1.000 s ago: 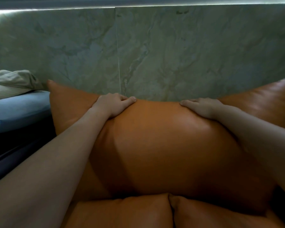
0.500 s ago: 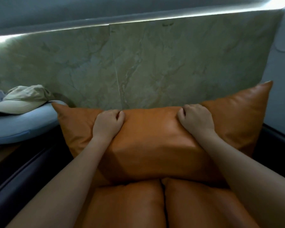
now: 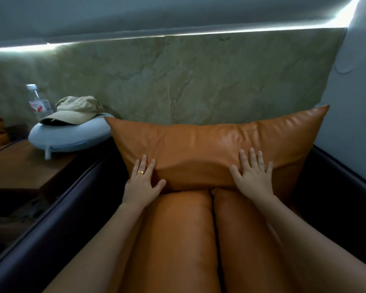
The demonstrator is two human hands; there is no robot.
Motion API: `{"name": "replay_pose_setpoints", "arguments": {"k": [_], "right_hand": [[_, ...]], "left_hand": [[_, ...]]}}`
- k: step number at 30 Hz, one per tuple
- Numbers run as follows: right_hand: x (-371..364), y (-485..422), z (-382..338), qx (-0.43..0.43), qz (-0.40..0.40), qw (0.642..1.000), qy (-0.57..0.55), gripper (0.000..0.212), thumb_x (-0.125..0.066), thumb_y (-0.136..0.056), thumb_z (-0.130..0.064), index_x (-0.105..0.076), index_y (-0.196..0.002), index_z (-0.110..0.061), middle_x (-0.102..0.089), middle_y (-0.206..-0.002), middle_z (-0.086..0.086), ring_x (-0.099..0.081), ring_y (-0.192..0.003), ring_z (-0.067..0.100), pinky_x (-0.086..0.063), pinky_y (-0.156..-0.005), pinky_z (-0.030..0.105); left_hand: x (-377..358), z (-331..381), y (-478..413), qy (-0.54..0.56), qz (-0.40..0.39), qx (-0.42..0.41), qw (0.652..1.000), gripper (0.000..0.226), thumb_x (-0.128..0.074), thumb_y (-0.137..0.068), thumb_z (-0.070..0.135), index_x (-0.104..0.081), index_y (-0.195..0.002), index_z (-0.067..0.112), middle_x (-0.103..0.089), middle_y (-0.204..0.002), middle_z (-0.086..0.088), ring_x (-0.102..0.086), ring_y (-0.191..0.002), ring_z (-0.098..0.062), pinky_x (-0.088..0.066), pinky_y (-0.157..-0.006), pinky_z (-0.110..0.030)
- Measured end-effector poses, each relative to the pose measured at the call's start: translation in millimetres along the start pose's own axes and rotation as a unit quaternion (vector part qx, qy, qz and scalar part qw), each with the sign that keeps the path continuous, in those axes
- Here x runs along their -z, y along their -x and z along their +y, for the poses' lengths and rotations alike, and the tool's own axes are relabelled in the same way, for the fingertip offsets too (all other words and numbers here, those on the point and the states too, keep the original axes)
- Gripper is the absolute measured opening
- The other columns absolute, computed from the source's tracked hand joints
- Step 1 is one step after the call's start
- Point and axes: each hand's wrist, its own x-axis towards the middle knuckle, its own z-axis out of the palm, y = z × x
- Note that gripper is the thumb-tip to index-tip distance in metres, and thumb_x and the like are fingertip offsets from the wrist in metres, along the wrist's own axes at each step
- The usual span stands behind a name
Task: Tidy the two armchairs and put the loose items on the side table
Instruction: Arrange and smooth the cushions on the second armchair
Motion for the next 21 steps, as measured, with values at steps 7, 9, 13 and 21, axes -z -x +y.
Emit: {"name": "replay_pose_setpoints", "arguments": {"k": [7,9,13,21], "right_hand": [[-8,80,-50,-0.078,-0.122,0.947,-0.286,0.075,-0.047,-0.099,-0.05,-0.008,-0.161,-0.031,-0.004,-0.169,0.001,-0.01,-0.154,0.029,-0.008,-0.124,0.047],[-5,104,-65,-0.083,-0.109,0.904,-0.405,0.073,-0.052,-0.099,-0.042,-0.013,-0.16,-0.032,-0.016,-0.167,-0.001,-0.019,-0.153,0.024,-0.017,-0.124,0.043],[-10,172,-87,-0.065,-0.164,0.863,-0.473,0.066,-0.052,-0.101,-0.035,-0.02,-0.159,-0.032,-0.024,-0.164,-0.005,-0.026,-0.149,0.016,-0.023,-0.12,0.033],[-12,230,-94,-0.032,-0.208,0.907,-0.365,0.065,-0.04,-0.103,-0.052,-0.015,-0.16,-0.034,-0.002,-0.168,-0.008,-0.009,-0.154,0.018,-0.014,-0.122,0.042]], "left_hand": [[11,-14,133,0.314,-0.122,0.083,0.938,0.056,-0.045,-0.098,0.058,-0.039,-0.15,0.037,-0.042,-0.149,0.011,-0.042,-0.135,-0.01,-0.036,-0.109,-0.029],[24,-15,165,0.354,-0.123,0.099,0.922,0.054,-0.05,-0.099,0.05,-0.039,-0.15,0.036,-0.044,-0.142,0.015,-0.043,-0.128,-0.003,-0.037,-0.099,-0.021],[40,-15,220,0.367,-0.109,0.082,0.92,0.044,-0.05,-0.1,0.044,-0.046,-0.143,0.039,-0.042,-0.143,0.02,-0.04,-0.133,0.0,-0.032,-0.103,-0.017],[30,-17,280,0.4,-0.098,0.081,0.908,0.044,-0.049,-0.089,0.07,-0.04,-0.132,0.066,-0.024,-0.156,0.028,-0.024,-0.142,0.006,-0.019,-0.114,-0.025]]}}
